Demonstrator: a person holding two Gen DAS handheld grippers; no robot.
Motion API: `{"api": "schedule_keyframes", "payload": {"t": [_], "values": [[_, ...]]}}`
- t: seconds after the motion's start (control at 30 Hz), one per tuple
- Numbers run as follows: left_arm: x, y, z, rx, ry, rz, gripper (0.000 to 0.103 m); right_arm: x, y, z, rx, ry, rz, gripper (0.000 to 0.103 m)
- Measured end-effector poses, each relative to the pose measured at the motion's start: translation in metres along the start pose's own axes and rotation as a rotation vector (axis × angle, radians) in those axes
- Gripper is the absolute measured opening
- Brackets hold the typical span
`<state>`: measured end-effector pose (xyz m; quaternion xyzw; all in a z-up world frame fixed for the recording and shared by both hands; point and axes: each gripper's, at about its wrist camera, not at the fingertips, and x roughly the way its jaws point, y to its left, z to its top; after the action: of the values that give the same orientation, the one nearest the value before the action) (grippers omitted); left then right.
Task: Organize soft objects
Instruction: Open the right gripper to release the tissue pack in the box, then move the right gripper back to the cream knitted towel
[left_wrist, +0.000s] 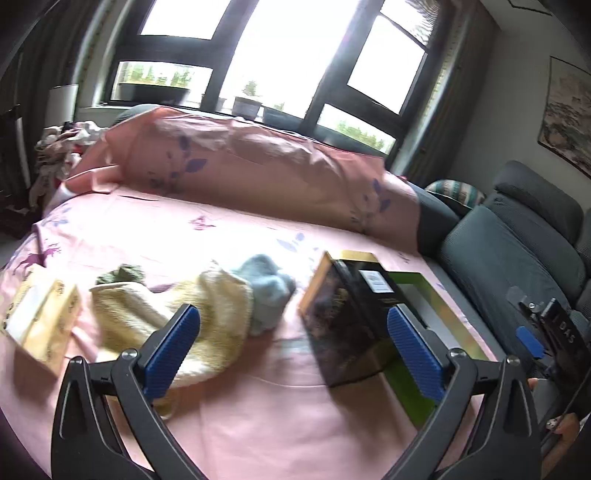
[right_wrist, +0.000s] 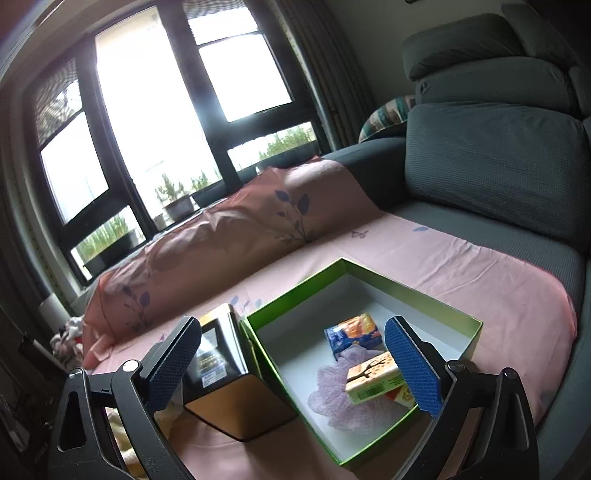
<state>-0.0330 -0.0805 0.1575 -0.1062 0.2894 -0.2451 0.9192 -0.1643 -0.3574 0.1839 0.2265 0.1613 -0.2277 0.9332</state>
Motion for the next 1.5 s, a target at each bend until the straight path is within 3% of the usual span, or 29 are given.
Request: {"api": "schedule_keyframes", "payload": {"t": [0.13, 0.23, 0.4, 0.47, 0.6, 0.7, 0.73, 0.83, 0.9, 1.0, 1.07, 1.13, 1.23, 1.27, 1.3, 1.37, 1.5], "values": [[0.003, 0.057, 0.001, -0.114, 0.026, 0.127, 0.101, 0.007, 0.030, -0.009, -0.088, 0.054, 0.006, 0.100], [0.006, 0.091, 0.000, -0.187, 0.069, 0.157, 0.101, 0.013, 0.053, -0.018, -0.140, 0.084, 0.066, 0.100], [0.005, 0.132, -0.011, -0.221, 0.102, 0.191, 0.101, 0.023, 0.095, -0.040, -0.199, 0.170, 0.214, 0.100], [0.010, 0.146, -0.018, -0.246, 0.150, 0.186, 0.101, 0.031, 0.112, -0.050, -0.216, 0.224, 0.264, 0.100], [0.016, 0.166, -0.023, -0.335, 0.203, 0.131, 0.101, 0.048, 0.147, -0.076, -0.269, 0.329, 0.210, 0.100], [0.020, 0.173, -0.024, -0.351, 0.229, 0.127, 0.101, 0.065, 0.168, -0.092, -0.287, 0.412, 0.259, 0.100], [0.020, 0.174, -0.024, -0.345, 0.227, 0.140, 0.101, 0.073, 0.173, -0.097, -0.275, 0.440, 0.261, 0.100], [0.018, 0.176, -0.026, -0.323, 0.230, 0.171, 0.101, 0.097, 0.191, -0.115, -0.297, 0.490, 0.144, 0.100], [0.017, 0.176, -0.025, -0.295, 0.231, 0.202, 0.101, 0.113, 0.203, -0.127, -0.323, 0.521, 0.151, 0.100], [0.005, 0.176, -0.022, -0.241, 0.167, 0.259, 0.101, 0.138, 0.216, -0.141, -0.335, 0.573, 0.163, 0.100], [-0.002, 0.179, -0.021, -0.256, 0.139, 0.274, 0.101, 0.153, 0.220, -0.148, -0.332, 0.581, 0.152, 0.100], [-0.004, 0.184, -0.023, -0.315, 0.154, 0.234, 0.101, 0.166, 0.220, -0.154, -0.321, 0.591, 0.120, 0.092], [-0.006, 0.183, -0.022, -0.349, 0.170, 0.165, 0.101, 0.180, 0.215, -0.165, -0.307, 0.635, 0.114, 0.071], [-0.007, 0.180, -0.021, -0.340, 0.161, 0.172, 0.101, 0.183, 0.213, -0.168, -0.306, 0.647, 0.116, 0.058], [-0.008, 0.178, -0.021, -0.324, 0.152, 0.191, 0.101, 0.184, 0.213, -0.170, -0.320, 0.660, 0.116, 0.036], [-0.010, 0.172, -0.019, -0.275, 0.138, 0.233, 0.101, 0.180, 0.213, -0.169, -0.350, 0.661, 0.127, 0.011], [-0.016, 0.166, -0.019, -0.222, 0.108, 0.266, 0.101, 0.150, 0.208, -0.144, -0.296, 0.574, 0.203, 0.011]]}}
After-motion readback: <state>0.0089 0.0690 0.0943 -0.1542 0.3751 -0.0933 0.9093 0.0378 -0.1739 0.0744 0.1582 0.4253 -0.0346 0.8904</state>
